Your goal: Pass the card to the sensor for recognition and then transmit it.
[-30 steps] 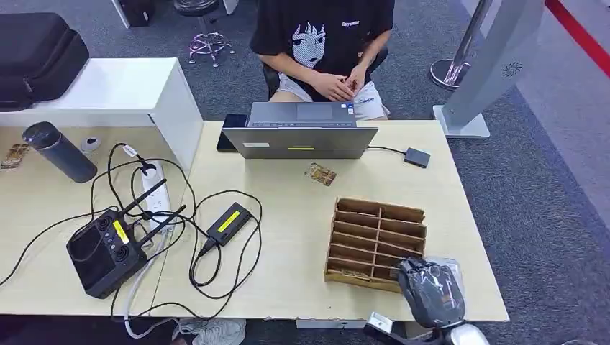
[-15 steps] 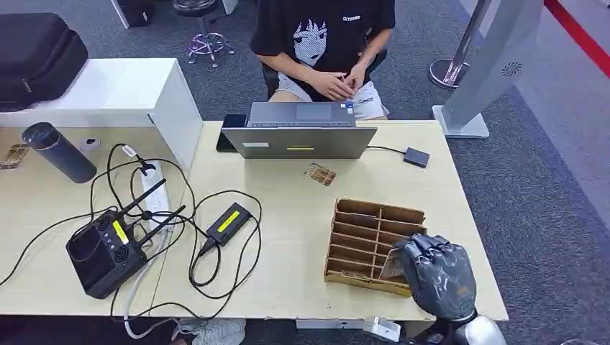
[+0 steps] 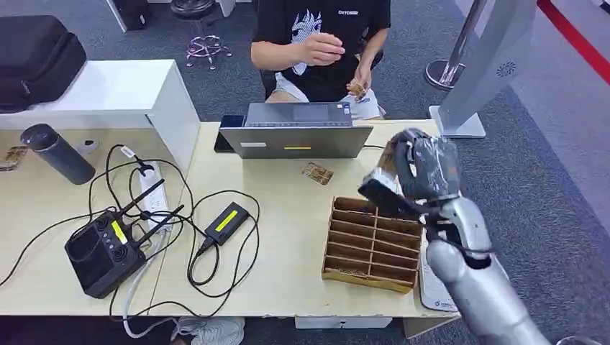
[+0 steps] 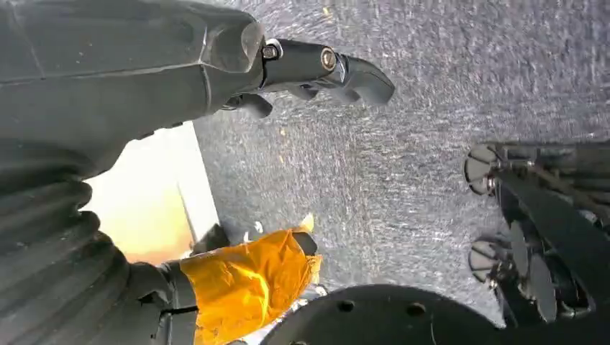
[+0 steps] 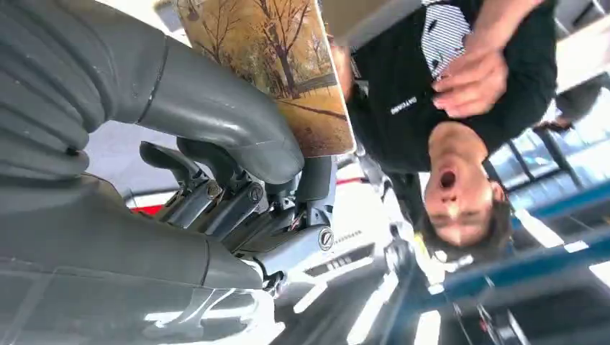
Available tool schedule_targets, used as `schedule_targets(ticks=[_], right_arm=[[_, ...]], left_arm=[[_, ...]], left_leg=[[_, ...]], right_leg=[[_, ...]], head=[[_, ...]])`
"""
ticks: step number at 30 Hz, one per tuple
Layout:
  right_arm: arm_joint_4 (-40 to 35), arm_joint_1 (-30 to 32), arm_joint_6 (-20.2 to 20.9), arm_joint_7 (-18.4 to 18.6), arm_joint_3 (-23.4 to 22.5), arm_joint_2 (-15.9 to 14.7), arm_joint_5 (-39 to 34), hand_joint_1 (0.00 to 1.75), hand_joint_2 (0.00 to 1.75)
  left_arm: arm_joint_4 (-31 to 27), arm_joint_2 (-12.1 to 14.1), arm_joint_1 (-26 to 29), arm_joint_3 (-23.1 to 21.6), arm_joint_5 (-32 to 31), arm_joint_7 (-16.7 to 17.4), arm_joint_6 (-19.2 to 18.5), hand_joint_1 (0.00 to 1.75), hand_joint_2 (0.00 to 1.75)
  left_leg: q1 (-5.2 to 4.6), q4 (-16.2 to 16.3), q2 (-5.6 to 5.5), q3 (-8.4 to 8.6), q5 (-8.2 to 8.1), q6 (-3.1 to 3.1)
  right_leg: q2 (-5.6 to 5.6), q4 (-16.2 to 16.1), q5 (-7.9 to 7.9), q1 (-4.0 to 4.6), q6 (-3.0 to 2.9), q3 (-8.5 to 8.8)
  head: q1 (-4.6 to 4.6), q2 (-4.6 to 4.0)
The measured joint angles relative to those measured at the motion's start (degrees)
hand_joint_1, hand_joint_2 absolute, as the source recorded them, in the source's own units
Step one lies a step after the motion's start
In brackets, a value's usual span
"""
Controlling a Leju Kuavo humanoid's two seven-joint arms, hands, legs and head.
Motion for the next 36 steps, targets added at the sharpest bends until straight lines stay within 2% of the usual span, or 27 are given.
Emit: schedule_targets(ticks=[2,5,9,12,16,17,18,19,23,26,30,32,36], right_arm=[[9.05,-8.81,1.51,1.86,1.70,3.21,-0.89,1.75,1.75],[18.24,-16.72,1.64,2.49,3.25,6.39,-1.22,1.75,1.75],[24.05,-20.40,1.57,2.82,4.57,8.45,-1.59,1.75,1.75],[28.12,-23.05,2.33,4.70,5.48,9.66,-1.81,1.75,1.75],[32.48,-25.70,1.22,5.00,6.12,11.42,-1.96,1.75,1.75],[33.12,-26.09,0.60,5.00,6.27,11.78,-1.83,1.55,1.75],[33.62,-26.34,-0.07,5.02,6.36,11.99,-1.66,0.42,1.75],[34.04,-26.48,-0.75,5.04,6.42,12.21,-1.48,0.00,1.75],[34.91,-26.26,-3.39,4.01,6.60,12.21,-2.45,0.00,1.75],[35.00,-25.15,-2.56,0.72,4.59,12.04,-8.93,0.00,1.75],[35.37,-24.03,-1.97,-0.60,1.89,11.38,-13.27,0.00,1.75],[35.72,-23.36,-0.80,-1.66,-0.56,10.27,-17.46,0.00,1.75],[37.59,-20.89,3.98,-5.05,-8.71,7.10,-31.27,0.00,1.75]], left_arm=[[0.00,0.66,-0.26,0.00,-0.59,-0.02,-0.68,0.00,1.75],[0.00,1.31,-0.32,0.00,-0.83,-0.02,-0.87,0.00,1.75],[0.00,1.55,-0.30,0.00,-0.83,-0.02,-0.87,0.00,1.75],[0.00,1.72,-0.31,0.00,-0.76,-0.02,-1.20,0.00,1.75],[0.00,1.97,-0.30,0.00,-0.54,-0.02,-1.22,0.00,1.75],[0.00,1.99,-0.29,0.00,-0.50,-0.02,-1.24,0.00,1.75],[0.00,1.99,-0.30,0.00,-0.43,-0.02,-1.31,0.00,1.75],[0.00,1.99,-0.30,0.00,-0.39,-0.02,-1.35,0.00,1.75],[0.00,1.97,-0.19,0.00,-0.39,-0.02,-1.51,0.00,1.75],[0.00,1.94,-0.18,0.00,-0.22,-0.02,-1.62,0.00,1.75],[0.00,1.92,-0.03,0.00,0.07,-0.02,-1.62,0.00,1.75],[0.00,1.90,0.07,0.00,0.35,-0.02,-1.62,0.00,1.75],[0.00,1.70,0.28,0.00,1.40,-0.02,-1.51,0.00,1.75]], left_leg=[[0.00,0.01,-0.10,-0.05,0.17,-0.05],[0.08,0.00,-0.42,-0.11,0.24,-0.14],[0.09,-0.01,-0.57,-0.25,0.24,-0.15],[0.06,-0.01,-0.52,-0.34,0.24,-0.15],[0.05,0.00,-0.54,-0.34,0.24,-0.14],[0.05,0.00,-0.54,-0.34,0.24,-0.14],[0.05,0.00,-0.54,-0.34,0.24,-0.14],[0.05,0.00,-0.55,-0.33,0.24,-0.14],[0.05,0.01,-0.60,-0.34,0.24,-0.14],[0.04,0.01,-0.59,-0.34,0.23,-0.14],[0.04,0.02,-0.59,-0.34,0.23,-0.14],[0.03,0.04,-0.62,-0.33,0.22,-0.13],[0.03,0.06,-0.88,-0.35,0.21,-0.09]], right_leg=[[-0.05,0.07,0.07,0.00,-0.07,-0.14],[-0.33,0.10,0.05,0.03,-0.09,-0.15],[-0.46,0.10,0.01,0.07,-0.08,-0.17],[-0.43,0.10,0.02,0.05,-0.07,-0.28],[-0.46,0.07,0.02,0.05,-0.07,-0.28],[-0.47,0.07,0.02,0.05,-0.07,-0.28],[-0.47,0.07,0.02,0.05,-0.07,-0.28],[-0.47,0.07,0.02,0.05,-0.07,-0.28],[-0.52,0.04,0.02,0.05,-0.07,-0.29],[-0.52,0.03,0.02,0.05,-0.06,-0.29],[-0.51,0.00,0.02,0.04,-0.06,-0.31],[-0.54,-0.01,0.02,0.04,-0.06,-0.30],[-0.84,-0.04,0.00,0.03,-0.02,-0.20]], head=[[-0.04,0.00],[-0.02,0.00],[0.00,0.00],[-0.02,0.00],[0.00,0.00],[0.00,0.00],[0.00,0.00],[0.00,0.00],[0.00,0.00],[0.00,0.00],[-0.02,0.00],[0.00,0.00],[0.02,0.00]])
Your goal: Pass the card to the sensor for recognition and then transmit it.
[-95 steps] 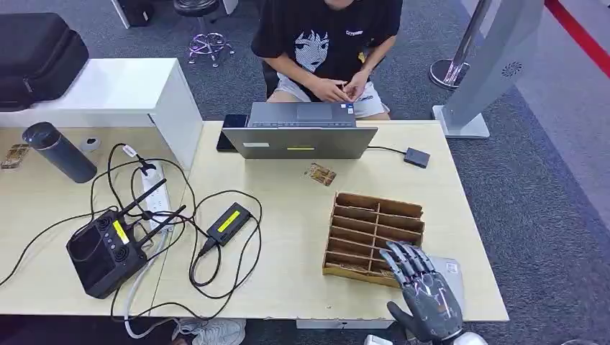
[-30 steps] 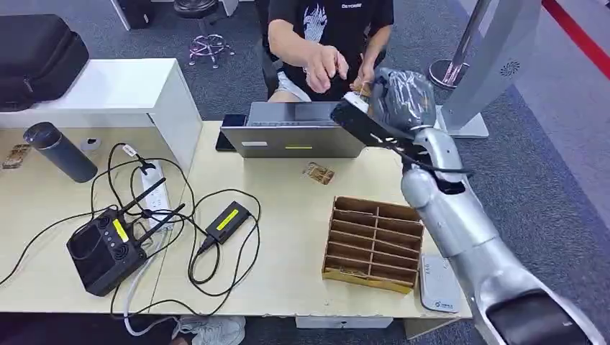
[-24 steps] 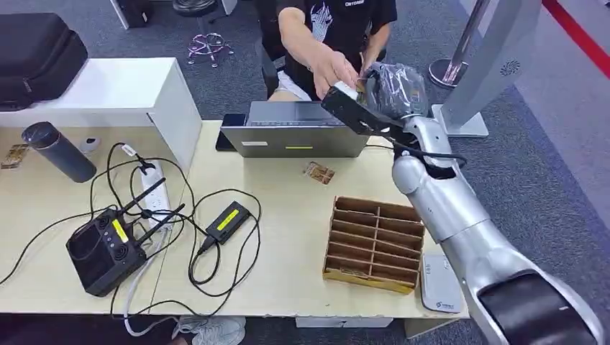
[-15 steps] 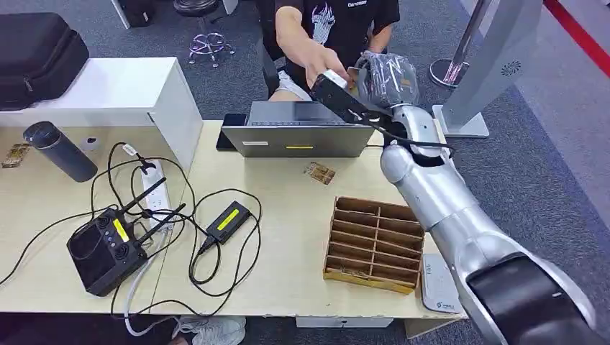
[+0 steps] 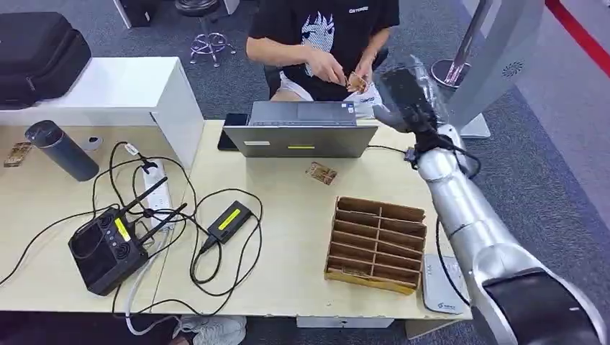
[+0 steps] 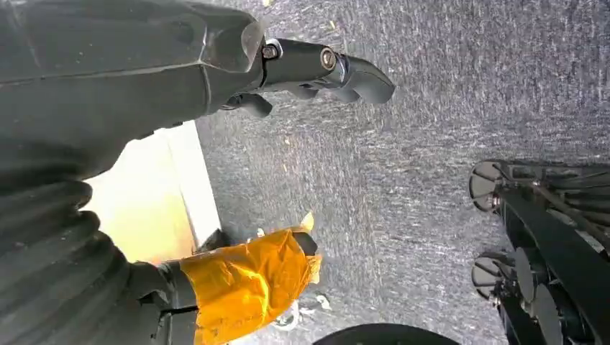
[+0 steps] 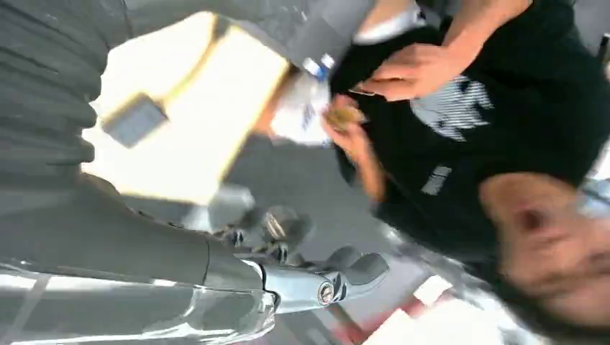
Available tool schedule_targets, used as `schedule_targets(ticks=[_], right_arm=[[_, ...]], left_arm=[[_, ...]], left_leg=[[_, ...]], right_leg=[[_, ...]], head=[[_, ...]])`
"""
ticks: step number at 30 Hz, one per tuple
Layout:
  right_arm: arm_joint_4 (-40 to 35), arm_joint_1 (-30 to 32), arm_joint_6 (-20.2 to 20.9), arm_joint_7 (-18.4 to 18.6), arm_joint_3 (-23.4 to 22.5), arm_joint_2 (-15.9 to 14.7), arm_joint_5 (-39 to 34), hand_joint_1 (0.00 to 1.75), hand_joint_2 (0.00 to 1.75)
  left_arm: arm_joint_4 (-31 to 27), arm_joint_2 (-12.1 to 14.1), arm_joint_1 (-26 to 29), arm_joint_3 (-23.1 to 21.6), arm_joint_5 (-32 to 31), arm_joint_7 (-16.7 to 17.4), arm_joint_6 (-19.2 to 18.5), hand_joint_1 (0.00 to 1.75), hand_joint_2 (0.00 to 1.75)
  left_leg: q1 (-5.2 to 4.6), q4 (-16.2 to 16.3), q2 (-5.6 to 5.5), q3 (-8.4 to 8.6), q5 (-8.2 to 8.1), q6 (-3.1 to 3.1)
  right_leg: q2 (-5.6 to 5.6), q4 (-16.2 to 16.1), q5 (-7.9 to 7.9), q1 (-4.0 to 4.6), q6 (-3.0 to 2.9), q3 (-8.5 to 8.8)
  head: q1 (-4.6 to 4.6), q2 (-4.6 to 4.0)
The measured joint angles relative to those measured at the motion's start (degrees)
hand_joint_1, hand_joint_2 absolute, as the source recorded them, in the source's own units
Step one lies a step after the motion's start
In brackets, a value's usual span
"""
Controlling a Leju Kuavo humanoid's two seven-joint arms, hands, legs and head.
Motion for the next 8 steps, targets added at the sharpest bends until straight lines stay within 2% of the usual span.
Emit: schedule_targets(ticks=[5,8], right_arm=[[5.61,5.83,11.80,-6.21,-13.62,-6.18,-16.33,0.00,1.75],[8.88,10.48,16.22,-8.12,-20.99,-9.34,-23.18,0.00,1.75]], left_arm=[[0.00,-0.13,0.53,0.00,1.81,0.00,0.52,0.00,1.75],[0.00,-0.35,0.57,0.00,2.56,0.00,0.96,0.00,1.75]], left_leg=[[-0.02,0.03,-0.14,0.01,-0.10,0.16],[-0.04,0.02,-0.22,-0.06,-0.14,0.21]], right_leg=[[-0.15,-0.14,-0.03,0.00,0.07,0.11],[-0.23,-0.17,-0.05,-0.02,0.10,0.14]], head=[[-0.02,0.00],[-0.02,0.00]])
